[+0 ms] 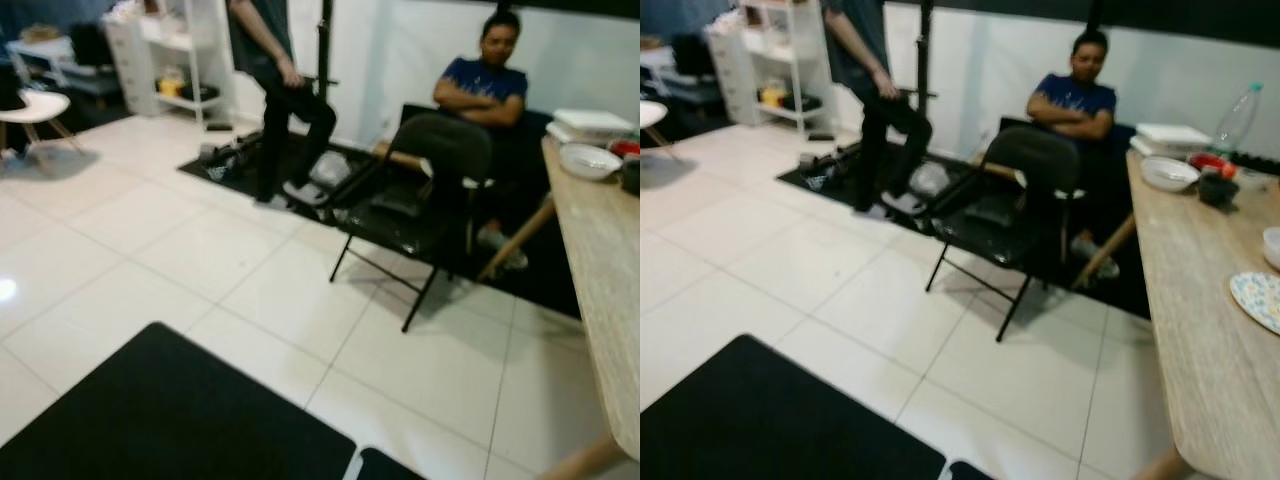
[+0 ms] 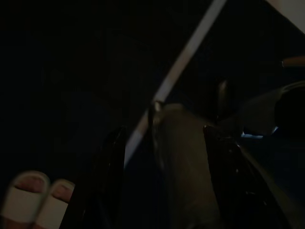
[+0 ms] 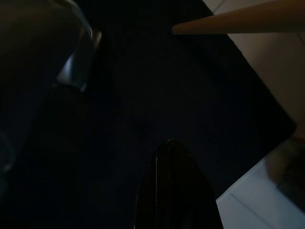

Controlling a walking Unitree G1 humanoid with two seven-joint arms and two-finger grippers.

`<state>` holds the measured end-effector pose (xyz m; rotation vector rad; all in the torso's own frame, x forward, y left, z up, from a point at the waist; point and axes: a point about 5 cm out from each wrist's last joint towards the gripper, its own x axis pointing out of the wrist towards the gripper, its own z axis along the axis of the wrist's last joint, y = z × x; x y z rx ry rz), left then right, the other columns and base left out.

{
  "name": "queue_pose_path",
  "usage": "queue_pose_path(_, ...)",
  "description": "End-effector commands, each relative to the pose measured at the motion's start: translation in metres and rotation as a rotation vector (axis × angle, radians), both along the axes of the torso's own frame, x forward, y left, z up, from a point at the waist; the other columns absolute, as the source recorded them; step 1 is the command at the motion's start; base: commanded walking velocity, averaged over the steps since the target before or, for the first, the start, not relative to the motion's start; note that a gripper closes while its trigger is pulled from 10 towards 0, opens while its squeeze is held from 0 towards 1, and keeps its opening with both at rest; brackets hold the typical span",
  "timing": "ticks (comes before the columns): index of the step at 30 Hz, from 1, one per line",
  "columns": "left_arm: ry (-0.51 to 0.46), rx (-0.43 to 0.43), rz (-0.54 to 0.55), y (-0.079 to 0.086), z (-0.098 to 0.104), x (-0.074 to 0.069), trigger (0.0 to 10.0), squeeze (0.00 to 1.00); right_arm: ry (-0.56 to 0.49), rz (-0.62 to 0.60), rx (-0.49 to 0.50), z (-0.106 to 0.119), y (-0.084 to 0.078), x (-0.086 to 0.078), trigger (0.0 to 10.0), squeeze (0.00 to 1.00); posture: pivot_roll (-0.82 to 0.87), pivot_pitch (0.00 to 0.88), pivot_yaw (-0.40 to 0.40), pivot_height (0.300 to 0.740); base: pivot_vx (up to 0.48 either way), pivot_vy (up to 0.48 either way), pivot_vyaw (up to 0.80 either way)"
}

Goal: Restocking fridge

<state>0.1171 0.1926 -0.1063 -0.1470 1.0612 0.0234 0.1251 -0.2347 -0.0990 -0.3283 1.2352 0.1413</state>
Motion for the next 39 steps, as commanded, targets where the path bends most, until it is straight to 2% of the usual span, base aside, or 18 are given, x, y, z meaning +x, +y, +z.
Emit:
queue_pose_path(1, 0.012, -0.007, -0.006, -0.004, -0.001, -0.002, 10.0, 0.0, 0.002, 0.003, -0.011, 0.001, -0.003, 0.0, 10.0, 0.0, -0.1, 0.0, -0.007, 0.74, 0.345, 0.0, -0.78)
queue_pose_path(24, 0.008, -0.005, 0.0, -0.003, -0.001, -0.001, 10.0, 0.0, 0.03, 0.006, -0.013, -0.001, -0.002, -0.006, 10.0, 0.0, -0.1, 0.0, -0.006, 0.74, 0.337, 0.0, -0.79)
queue_pose_path(39, -0.001, 0.028, 0.002, 0.003, 0.001, 0.002, 10.0, 0.0, 0.051, -0.01, -0.019, -0.002, -0.005, -0.01, 10.0, 0.0, -0.09, 0.0, -0.004, 0.74, 0.0, 0.0, -0.79)
